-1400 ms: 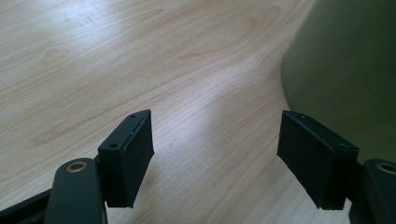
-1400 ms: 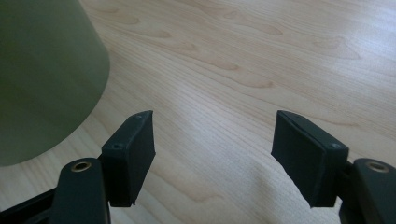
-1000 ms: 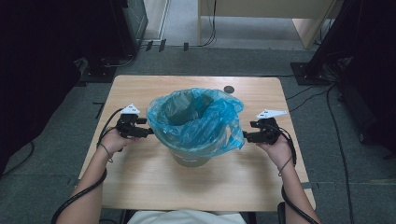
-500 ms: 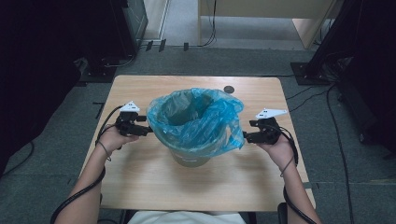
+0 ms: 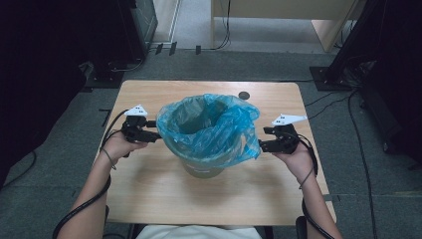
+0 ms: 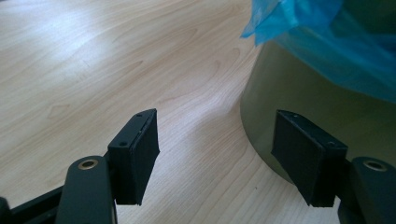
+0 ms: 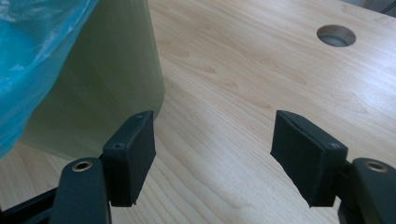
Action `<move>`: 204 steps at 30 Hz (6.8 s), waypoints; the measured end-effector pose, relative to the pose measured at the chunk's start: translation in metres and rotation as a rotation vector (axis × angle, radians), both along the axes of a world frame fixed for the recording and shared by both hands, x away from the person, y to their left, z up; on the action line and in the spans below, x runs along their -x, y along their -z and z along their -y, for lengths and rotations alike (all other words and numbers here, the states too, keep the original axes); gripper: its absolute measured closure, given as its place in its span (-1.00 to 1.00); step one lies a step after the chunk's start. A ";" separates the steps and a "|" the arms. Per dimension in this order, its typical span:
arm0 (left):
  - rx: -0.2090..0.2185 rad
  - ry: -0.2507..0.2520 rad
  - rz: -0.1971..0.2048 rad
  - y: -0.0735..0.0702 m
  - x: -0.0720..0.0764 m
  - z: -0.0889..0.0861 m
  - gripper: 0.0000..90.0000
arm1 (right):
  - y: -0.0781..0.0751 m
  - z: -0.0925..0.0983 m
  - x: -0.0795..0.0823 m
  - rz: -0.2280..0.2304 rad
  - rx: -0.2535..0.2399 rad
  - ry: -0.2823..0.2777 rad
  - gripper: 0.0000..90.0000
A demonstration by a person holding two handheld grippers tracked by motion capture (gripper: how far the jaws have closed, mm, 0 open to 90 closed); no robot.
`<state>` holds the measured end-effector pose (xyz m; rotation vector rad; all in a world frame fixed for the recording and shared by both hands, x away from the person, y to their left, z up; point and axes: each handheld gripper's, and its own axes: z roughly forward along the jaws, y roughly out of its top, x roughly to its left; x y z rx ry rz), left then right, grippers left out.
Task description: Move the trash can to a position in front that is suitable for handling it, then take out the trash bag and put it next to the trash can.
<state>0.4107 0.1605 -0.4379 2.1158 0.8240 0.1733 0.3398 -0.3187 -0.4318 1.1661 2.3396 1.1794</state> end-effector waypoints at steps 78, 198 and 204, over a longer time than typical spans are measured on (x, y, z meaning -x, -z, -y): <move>0.170 0.119 0.056 -0.101 0.002 0.037 0.75 | -0.107 -0.063 -0.022 0.136 -0.111 -0.237 0.50; 0.244 0.102 -0.018 -0.112 0.019 0.094 1.00 | -0.122 -0.113 0.000 0.145 -0.255 -0.496 0.12; 0.299 0.219 -0.056 -0.120 0.029 0.102 1.00 | -0.114 -0.126 -0.005 0.171 -0.192 -0.459 -0.19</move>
